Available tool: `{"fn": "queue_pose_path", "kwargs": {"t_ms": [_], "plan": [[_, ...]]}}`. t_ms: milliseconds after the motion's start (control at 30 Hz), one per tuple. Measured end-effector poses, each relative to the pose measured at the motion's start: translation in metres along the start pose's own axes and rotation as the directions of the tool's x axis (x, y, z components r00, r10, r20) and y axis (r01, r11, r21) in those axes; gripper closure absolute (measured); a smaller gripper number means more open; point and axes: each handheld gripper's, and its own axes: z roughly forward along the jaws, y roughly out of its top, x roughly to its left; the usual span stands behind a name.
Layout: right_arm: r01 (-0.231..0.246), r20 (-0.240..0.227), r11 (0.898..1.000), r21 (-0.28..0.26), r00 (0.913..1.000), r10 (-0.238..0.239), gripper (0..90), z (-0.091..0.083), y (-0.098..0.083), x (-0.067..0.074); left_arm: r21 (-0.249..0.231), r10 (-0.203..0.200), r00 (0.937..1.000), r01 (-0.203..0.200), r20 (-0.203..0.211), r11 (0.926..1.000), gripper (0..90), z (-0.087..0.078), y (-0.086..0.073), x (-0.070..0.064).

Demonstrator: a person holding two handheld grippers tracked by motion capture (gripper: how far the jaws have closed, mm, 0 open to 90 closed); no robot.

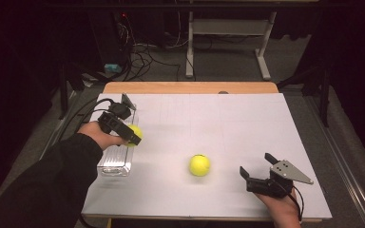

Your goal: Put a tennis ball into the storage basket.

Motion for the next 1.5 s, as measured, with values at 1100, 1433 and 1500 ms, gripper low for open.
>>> {"fn": "queue_pose_path", "kwargs": {"t_ms": [1100,1433,1500], "plan": [[-0.001,-0.002,1.000,0.004,1.0000,0.001,0.0,0.000,-0.001,-0.001,0.004,-0.210,0.9733,0.211,-0.094,0.9775,26.0,0.031,0.021,0.074],[0.001,0.000,1.000,0.007,1.0000,-0.001,0.0,0.000,-0.001,0.000,0.025,-0.207,0.9707,0.211,-0.122,0.9771,25.9,0.047,0.023,0.076],[0.001,-0.001,1.000,0.009,1.0000,-0.001,0.0,0.000,-0.002,0.000,0.023,-0.207,0.9706,0.211,-0.123,0.9772,25.4,0.047,0.023,0.076]]}}
